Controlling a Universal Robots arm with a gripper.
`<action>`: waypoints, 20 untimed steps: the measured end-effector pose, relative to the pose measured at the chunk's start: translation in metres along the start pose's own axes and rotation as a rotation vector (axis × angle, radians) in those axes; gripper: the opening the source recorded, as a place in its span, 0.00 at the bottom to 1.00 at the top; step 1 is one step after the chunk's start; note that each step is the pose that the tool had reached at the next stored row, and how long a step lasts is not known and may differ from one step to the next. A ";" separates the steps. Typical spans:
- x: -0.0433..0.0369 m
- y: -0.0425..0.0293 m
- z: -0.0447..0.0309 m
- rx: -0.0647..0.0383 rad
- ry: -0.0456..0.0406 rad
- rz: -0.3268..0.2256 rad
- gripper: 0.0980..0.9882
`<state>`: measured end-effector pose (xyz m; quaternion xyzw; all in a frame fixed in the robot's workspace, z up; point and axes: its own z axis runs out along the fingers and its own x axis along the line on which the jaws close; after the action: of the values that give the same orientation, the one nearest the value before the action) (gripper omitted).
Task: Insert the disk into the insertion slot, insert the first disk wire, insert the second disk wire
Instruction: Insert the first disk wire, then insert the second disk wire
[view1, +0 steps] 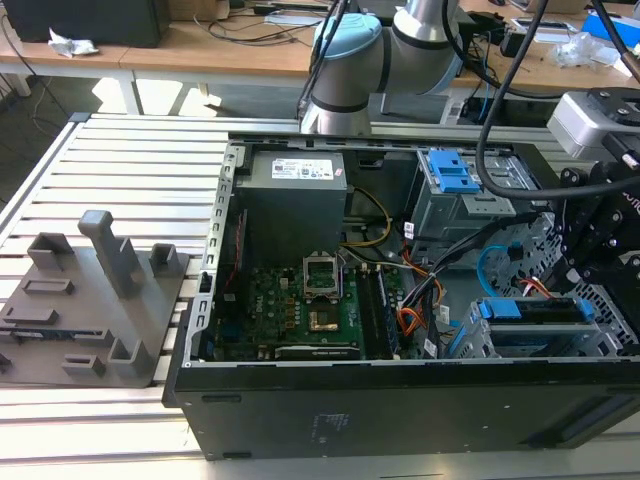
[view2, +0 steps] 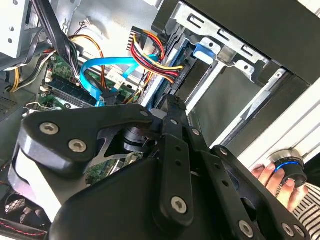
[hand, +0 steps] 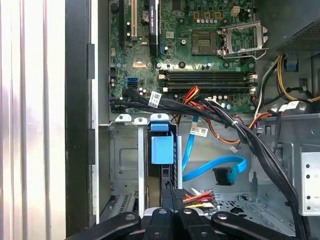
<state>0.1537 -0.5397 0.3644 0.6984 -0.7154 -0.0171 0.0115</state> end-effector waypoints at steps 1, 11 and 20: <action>0.0000 0.0000 0.0000 0.000 0.0000 0.000 0.01; 0.0000 0.0002 0.0000 0.000 0.0000 0.000 0.01; -0.0099 0.0006 0.0001 0.000 0.0027 0.000 0.30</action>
<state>0.1533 -0.5297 0.3644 0.6984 -0.7154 -0.0161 0.0124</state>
